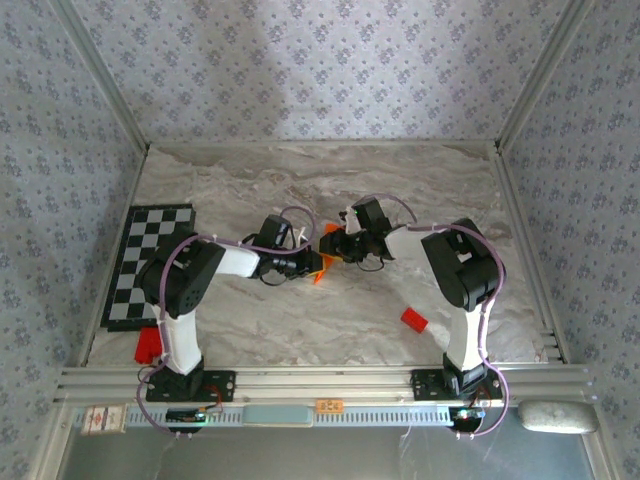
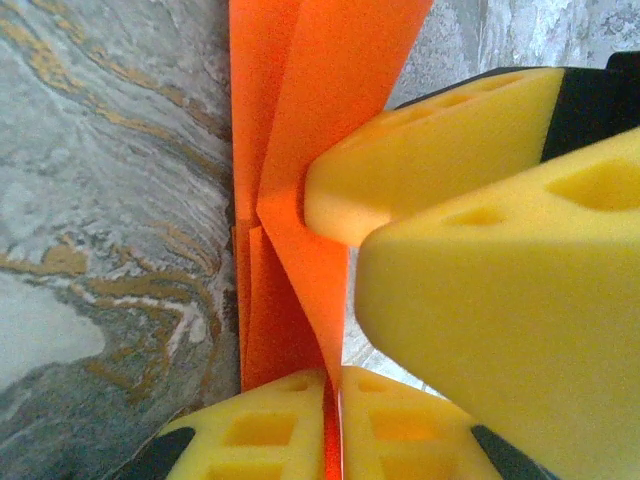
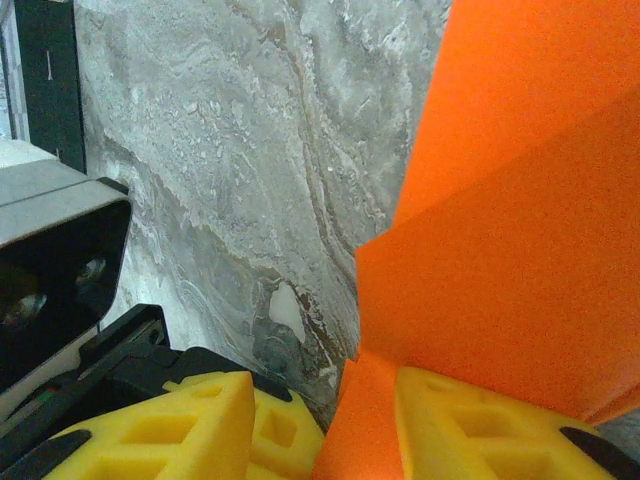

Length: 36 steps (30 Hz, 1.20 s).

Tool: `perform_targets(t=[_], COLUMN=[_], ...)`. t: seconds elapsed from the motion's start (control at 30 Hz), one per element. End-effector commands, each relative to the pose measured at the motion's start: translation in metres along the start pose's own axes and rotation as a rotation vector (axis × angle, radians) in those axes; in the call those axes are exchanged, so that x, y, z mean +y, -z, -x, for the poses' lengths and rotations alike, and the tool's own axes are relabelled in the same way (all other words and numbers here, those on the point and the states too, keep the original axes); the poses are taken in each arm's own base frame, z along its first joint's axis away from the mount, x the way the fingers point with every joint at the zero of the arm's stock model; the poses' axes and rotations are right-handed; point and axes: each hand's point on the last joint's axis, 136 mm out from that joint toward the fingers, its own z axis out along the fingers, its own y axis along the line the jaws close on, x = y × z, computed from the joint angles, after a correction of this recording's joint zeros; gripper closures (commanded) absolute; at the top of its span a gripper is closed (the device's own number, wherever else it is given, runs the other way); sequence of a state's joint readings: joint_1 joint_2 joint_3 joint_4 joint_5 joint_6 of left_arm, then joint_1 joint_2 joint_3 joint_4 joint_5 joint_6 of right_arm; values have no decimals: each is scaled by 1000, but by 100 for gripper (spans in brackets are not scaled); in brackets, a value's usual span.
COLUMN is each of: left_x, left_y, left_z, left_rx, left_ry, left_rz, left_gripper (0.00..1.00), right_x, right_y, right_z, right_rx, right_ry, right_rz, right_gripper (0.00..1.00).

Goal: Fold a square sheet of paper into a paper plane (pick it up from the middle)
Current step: Fold the wing for the fifth time at the center of the table.

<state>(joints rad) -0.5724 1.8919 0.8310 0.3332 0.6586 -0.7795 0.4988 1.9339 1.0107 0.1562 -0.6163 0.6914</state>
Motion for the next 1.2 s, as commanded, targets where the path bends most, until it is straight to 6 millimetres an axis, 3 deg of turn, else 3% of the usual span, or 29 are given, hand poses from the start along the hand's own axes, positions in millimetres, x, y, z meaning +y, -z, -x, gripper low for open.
perform_targets(t=[0.0, 0.4, 0.7, 1.0, 1.17], left_x=[32, 28, -3, -43, -46], left_y=[6, 19, 42, 20, 8], left_z=[-23, -32, -14, -2, 4], left_rx=[36, 39, -76, -88, -78], left_ry=[82, 87, 22, -22, -27], left_rz=[122, 153, 145, 11, 0], left_gripper=[89, 89, 85, 90, 92], right_x=[-16, -22, -32, -44, -47], right_y=[-5, -5, -6, -8, -8], right_z=[-4, -6, -10, -14, -16], right_rx=[16, 28, 54, 81, 94], right_ry=[-42, -68, -85, -128, -143], right_rz=[-67, -107, -190, -272, -292], right_gripper=[57, 61, 66, 74, 76])
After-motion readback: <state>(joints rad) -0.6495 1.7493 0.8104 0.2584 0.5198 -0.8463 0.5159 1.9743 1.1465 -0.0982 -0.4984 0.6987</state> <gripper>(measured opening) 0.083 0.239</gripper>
